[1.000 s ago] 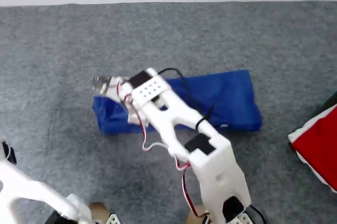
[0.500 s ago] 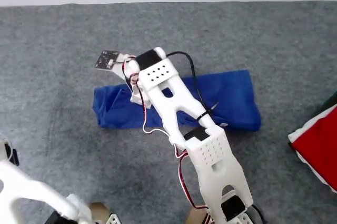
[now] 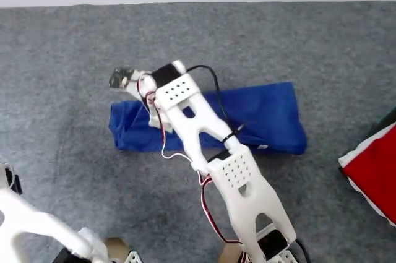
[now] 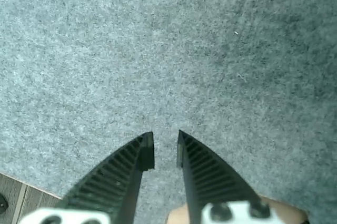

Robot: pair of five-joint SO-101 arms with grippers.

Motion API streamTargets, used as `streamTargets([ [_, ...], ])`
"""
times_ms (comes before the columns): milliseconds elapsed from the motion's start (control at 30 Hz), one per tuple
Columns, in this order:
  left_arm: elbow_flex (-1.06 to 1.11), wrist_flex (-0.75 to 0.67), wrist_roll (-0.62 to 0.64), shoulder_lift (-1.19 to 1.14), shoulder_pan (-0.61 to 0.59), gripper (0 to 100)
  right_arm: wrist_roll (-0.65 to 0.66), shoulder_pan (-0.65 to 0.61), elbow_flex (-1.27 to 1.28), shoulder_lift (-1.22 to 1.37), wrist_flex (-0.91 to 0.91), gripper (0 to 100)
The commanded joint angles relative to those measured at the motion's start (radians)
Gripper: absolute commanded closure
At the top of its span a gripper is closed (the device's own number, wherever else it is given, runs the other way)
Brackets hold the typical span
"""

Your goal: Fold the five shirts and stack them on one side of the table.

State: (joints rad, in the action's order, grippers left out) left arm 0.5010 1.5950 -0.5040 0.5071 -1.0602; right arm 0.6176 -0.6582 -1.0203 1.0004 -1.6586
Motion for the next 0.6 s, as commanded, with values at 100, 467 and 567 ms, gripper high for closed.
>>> streamTargets([
  [100, -0.01, -0.014, 0.003, 0.029, 0.006, 91, -0.012, -0.077, -0.051, -0.015, -0.134, 95.3],
  [467, -0.073, -0.014, 0.003, 0.029, 0.009, 91, -0.014, -0.151, 0.071, -0.193, -0.137, 96.9],
  [567, -0.087, -0.008, 0.003, 0.029, 0.034, 91, -0.014, -0.116, 0.066, -0.205, -0.136, 96.9],
])
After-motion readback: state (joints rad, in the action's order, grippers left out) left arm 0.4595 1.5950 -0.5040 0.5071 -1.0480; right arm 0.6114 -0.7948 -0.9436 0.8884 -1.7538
